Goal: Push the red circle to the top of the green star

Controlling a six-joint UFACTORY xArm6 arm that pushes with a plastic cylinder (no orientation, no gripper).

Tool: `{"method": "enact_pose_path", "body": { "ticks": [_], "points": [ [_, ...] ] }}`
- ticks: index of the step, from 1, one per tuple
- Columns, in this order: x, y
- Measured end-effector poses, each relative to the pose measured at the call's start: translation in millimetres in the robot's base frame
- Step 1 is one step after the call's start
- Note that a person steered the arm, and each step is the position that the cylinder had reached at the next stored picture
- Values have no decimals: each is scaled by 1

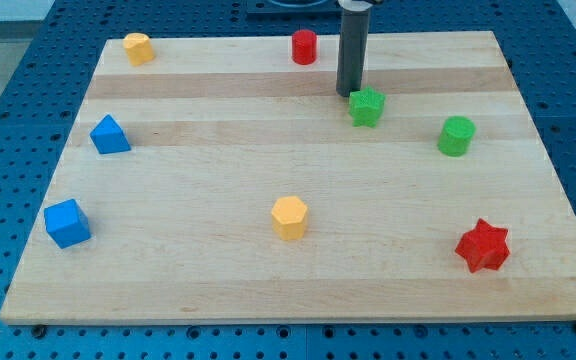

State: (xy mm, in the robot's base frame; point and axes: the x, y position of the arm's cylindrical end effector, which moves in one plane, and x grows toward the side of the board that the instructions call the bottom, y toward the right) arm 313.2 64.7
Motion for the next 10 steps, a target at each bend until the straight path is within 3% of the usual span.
{"method": "enact_pose_path", "body": {
  "ticks": [2, 3, 5, 6, 8, 9, 10],
  "points": [
    [-23, -19],
    [-24, -81],
    [-38, -121],
    [-75, -120],
    [-83, -36],
    [-104, -55],
    [-113, -26]
  ]
}}
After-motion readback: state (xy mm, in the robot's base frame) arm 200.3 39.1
